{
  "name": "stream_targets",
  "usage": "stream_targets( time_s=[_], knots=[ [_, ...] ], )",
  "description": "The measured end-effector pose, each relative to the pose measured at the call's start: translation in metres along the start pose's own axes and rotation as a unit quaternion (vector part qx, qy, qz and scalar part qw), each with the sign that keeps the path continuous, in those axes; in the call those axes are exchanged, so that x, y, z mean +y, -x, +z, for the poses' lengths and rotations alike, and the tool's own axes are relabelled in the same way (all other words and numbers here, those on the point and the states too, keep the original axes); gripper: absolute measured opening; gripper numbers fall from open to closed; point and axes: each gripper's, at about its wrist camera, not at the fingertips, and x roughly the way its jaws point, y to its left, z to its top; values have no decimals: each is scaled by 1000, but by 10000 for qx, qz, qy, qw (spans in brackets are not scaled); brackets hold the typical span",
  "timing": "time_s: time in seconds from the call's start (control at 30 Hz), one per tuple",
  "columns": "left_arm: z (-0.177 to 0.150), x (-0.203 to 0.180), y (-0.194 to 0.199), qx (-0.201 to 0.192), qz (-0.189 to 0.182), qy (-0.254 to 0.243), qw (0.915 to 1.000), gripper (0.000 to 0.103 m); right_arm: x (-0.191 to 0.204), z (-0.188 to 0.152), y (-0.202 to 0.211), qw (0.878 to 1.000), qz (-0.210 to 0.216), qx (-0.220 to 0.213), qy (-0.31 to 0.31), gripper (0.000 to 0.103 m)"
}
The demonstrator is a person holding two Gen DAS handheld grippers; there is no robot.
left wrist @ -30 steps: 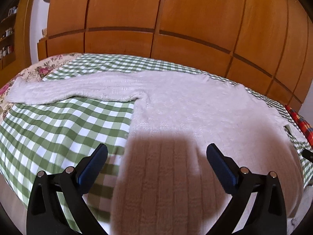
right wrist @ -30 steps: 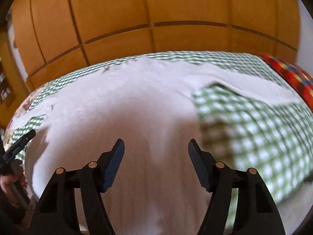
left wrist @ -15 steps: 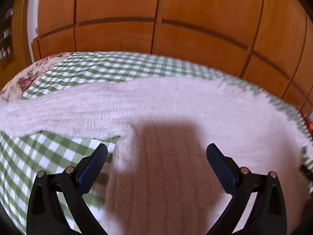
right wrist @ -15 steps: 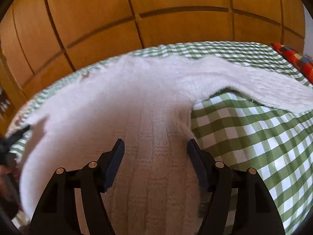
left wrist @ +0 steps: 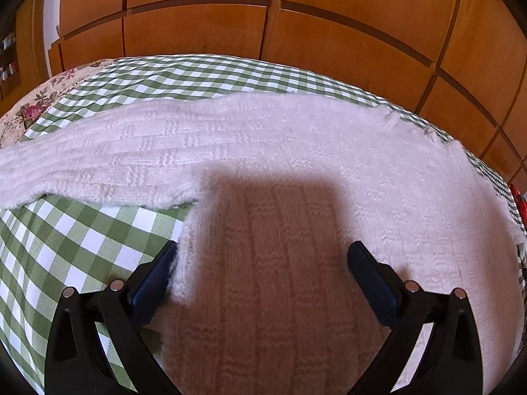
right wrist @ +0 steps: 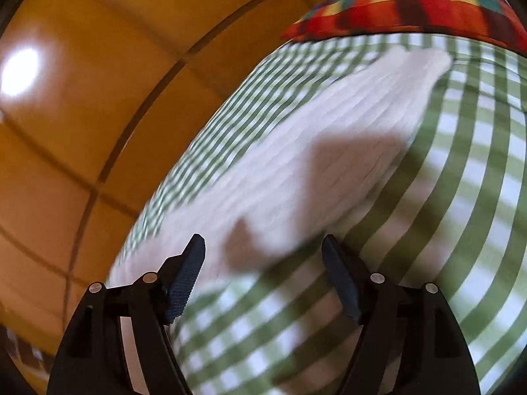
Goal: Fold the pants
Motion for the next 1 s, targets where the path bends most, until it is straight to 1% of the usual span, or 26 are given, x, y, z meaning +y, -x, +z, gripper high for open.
stream_targets(
  time_s=[0.13,0.3,0.37,0.4,0.47,0.5,0.57,0.63,0.77,0.87,1.0],
  knots=[
    [-1,0,0,-33,-5,12,10000,101,-20,20,-4,9982,-40,-314,-501,69],
    [-1,1,-1,-58,-20,30,10000,101,-34,41,-7,9950,-92,-627,-768,67],
    [-1,0,-2,-63,-12,24,10000,101,-43,54,-9,9929,-152,-718,-932,56],
    [-1,0,-2,-68,-5,18,10000,101,-51,59,-8,9920,-156,-738,-1007,52],
    [-1,-1,-2,-69,25,1,10000,101,-59,65,-11,9906,-211,-727,-1137,35],
    [-1,-1,-2,-71,37,-8,10000,101,-61,66,-12,9902,-221,-709,-1180,32],
    [-1,-2,-3,-75,38,-7,10000,101,-67,70,-12,9897,-262,-636,-1256,15],
    [-1,-2,-3,-74,30,0,10000,101,-72,71,-9,9897,-245,-565,-1291,12],
    [-1,-2,-3,-75,28,5,10000,101,-66,71,-2,9906,-275,-515,-1240,11],
    [-1,-1,-3,-80,7,19,10000,101,-43,73,3,9933,-199,-534,-1002,11],
    [-1,0,-2,-96,-31,49,9999,101,8,69,12,9977,102,-495,-445,11]
  ],
)
